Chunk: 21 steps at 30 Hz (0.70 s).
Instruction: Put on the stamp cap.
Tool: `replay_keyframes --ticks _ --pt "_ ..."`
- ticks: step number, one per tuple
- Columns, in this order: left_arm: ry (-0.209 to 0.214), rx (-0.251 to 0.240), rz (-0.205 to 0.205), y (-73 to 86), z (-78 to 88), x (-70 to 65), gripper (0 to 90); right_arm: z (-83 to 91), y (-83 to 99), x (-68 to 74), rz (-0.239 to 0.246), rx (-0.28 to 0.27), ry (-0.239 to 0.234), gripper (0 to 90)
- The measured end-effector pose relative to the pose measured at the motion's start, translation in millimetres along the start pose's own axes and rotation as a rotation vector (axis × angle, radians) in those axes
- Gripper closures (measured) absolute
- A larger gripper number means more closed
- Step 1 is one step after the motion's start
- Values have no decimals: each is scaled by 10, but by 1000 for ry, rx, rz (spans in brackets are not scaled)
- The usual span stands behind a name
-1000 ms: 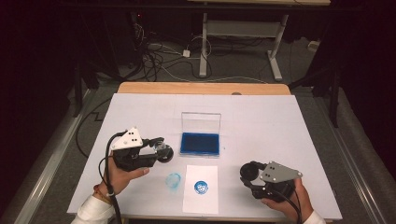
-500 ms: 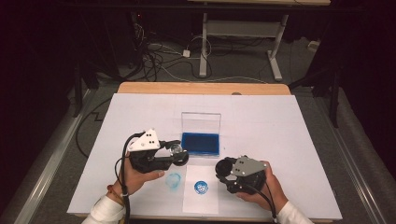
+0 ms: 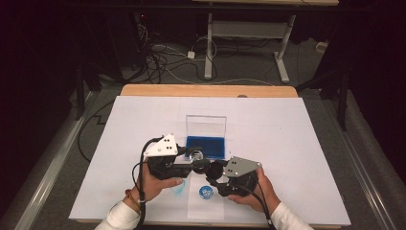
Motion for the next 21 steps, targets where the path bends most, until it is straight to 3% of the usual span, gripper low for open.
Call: replay_keyframes --ticks 4,12,21 --pt "28 -11 7 -19 -50 -8 549 -26 -38 14 -19 -19 -17 383" --pt "42 6 1 -17 -156 -43 548 -26 -81 8 -71 -48 -40 383" --pt "69 -4 24 14 -192 -31 548 -15 -75 2 -81 -49 -35 383"
Point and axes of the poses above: each handheld gripper's, and its own axes: z roughly backward along the jaws, y roughly out of its underside, x roughly to its left, the point moved 2 cm from there along -z, roughly forward along the jaws, and after that the axes turned 15 degrees about z, right-handed, at the moved point
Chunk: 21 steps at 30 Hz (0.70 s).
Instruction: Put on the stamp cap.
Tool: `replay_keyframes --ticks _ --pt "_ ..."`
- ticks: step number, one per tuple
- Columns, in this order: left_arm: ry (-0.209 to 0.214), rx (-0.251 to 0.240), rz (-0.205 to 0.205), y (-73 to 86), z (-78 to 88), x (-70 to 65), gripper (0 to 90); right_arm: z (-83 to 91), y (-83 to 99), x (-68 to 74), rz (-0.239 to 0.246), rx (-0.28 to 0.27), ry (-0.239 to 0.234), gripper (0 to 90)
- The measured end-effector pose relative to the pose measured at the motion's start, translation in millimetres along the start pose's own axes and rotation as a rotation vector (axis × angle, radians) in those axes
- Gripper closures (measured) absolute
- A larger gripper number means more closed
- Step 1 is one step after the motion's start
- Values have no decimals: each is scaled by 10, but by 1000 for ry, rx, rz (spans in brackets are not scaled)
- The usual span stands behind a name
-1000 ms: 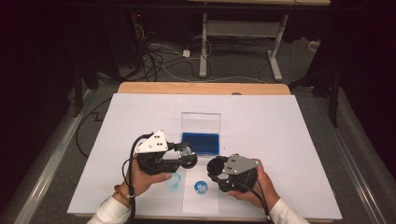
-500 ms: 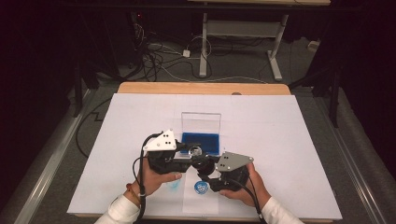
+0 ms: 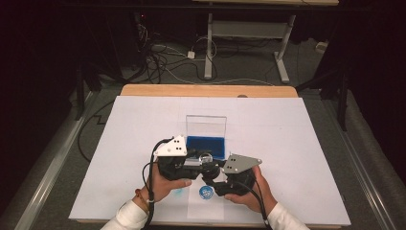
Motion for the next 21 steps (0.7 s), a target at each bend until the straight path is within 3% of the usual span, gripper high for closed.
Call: replay_keyframes --ticks 8,21 --pt "40 -43 50 21 -2 44 549 15 1 -8 -10 -12 6 383" --pt "82 -51 97 80 -31 116 549 22 16 2 -5 -6 10 384"
Point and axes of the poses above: each handheld gripper's, and its own axes: z roughly backward along the jaws, y roughly out of its underside, x roughly to its left, the point moved 2 cm from there along -z, roughly forward along the jaws, and after that the axes turned 15 degrees about z, right-handed, at the moved point
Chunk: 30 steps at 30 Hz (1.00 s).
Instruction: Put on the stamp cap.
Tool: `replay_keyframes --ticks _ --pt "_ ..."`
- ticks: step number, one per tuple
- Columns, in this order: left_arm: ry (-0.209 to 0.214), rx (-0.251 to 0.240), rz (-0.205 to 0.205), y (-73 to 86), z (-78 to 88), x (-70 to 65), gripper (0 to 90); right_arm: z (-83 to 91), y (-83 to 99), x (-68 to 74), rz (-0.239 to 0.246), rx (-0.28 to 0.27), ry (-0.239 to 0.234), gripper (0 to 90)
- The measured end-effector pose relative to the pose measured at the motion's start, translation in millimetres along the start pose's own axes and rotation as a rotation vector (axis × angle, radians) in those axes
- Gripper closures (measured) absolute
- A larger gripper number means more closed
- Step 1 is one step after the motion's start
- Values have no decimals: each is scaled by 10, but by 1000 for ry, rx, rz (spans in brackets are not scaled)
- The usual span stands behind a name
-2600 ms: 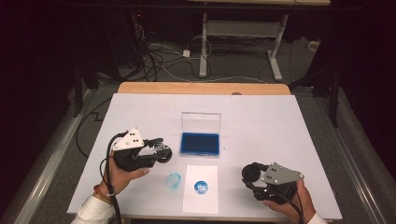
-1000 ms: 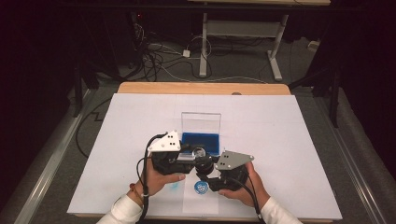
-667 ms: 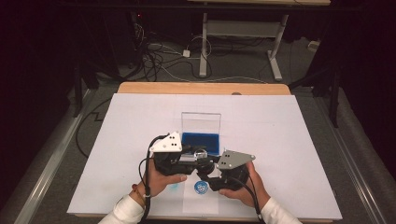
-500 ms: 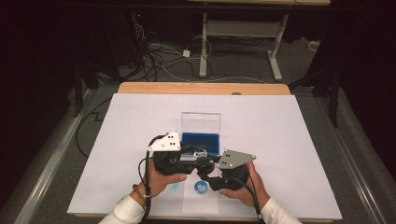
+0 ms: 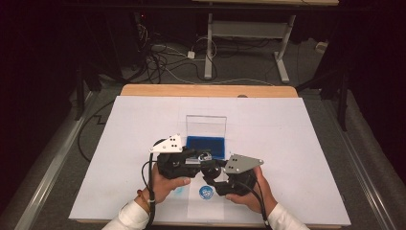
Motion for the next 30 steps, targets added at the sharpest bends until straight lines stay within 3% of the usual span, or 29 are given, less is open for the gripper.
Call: replay_keyframes --ticks 17,22,30 --pt "25 11 44 51 -6 59 549 9 6 28 33 46 32 385" --pt "13 40 22 41 -9 27 549 2 3 49 40 62 31 385" --pt "62 44 73 44 22 91 549 22 -14 60 58 63 44 385"
Point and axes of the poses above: each handheld gripper's, and its own axes: z roughly backward along the jaws, y roughly out of its underside, x roughly to its left, the point moved 2 cm from there along -z, roughly forward along the jaws, and after that the axes turned 15 degrees about z, right-handed, at the moved point
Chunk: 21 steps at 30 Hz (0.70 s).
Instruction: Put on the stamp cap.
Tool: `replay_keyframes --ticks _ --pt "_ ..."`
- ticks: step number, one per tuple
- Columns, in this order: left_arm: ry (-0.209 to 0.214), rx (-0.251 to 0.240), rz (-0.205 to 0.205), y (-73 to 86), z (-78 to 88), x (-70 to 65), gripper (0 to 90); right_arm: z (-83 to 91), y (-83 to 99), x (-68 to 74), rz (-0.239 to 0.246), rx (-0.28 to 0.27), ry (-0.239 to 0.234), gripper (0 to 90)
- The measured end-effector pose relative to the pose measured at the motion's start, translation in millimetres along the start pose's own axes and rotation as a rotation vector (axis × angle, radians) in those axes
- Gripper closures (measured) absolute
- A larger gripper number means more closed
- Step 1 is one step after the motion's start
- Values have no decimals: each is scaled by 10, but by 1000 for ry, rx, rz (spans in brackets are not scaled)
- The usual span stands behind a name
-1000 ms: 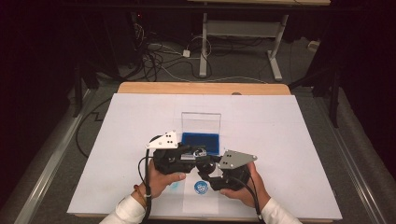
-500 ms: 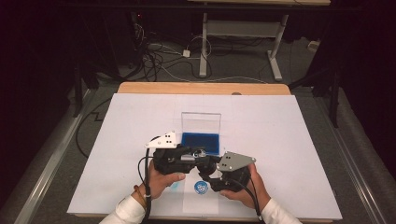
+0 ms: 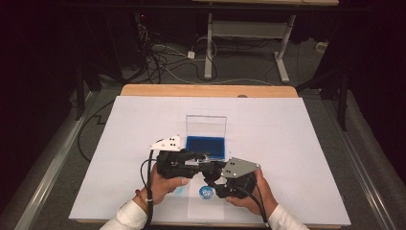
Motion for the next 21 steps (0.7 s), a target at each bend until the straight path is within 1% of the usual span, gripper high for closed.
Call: replay_keyframes --ticks 3,6,7,8,9,11,15,16,17,18,19,21 --pt "1 8 13 8 -11 15 549 -7 8 2 -5 7 -5 385" --pt "11 9 33 13 -8 37 549 -12 13 6 -4 11 -4 385" --pt "18 10 35 13 -7 40 549 -12 13 5 -1 12 -1 385" --pt "16 14 37 14 -7 39 549 -10 11 7 -4 10 -4 385" --pt "14 12 42 19 -12 38 549 -11 13 7 5 15 -4 386" --pt "16 13 44 21 -16 41 549 -16 14 12 0 19 -2 385" --pt "30 8 67 28 -15 72 549 -18 14 16 3 22 4 385" --pt "34 10 81 29 -22 79 549 -19 15 17 4 23 6 384" --pt "38 8 81 32 -24 85 549 -19 12 20 14 24 6 385" --pt "36 8 81 31 -23 86 549 -20 11 24 12 26 9 385" --pt "21 11 64 29 -28 65 549 -21 12 25 8 25 9 385" --pt "-7 17 39 17 -45 16 549 -27 13 24 15 29 7 384"
Point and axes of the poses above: each handheld gripper's, and its own axes: z roughly backward along the jaws, y roughly out of its underside, x roughly to its left, the point moved 2 cm from there along -z, roughly forward along the jaws, and after that the axes turned 15 degrees about z, right-handed, at the moved point
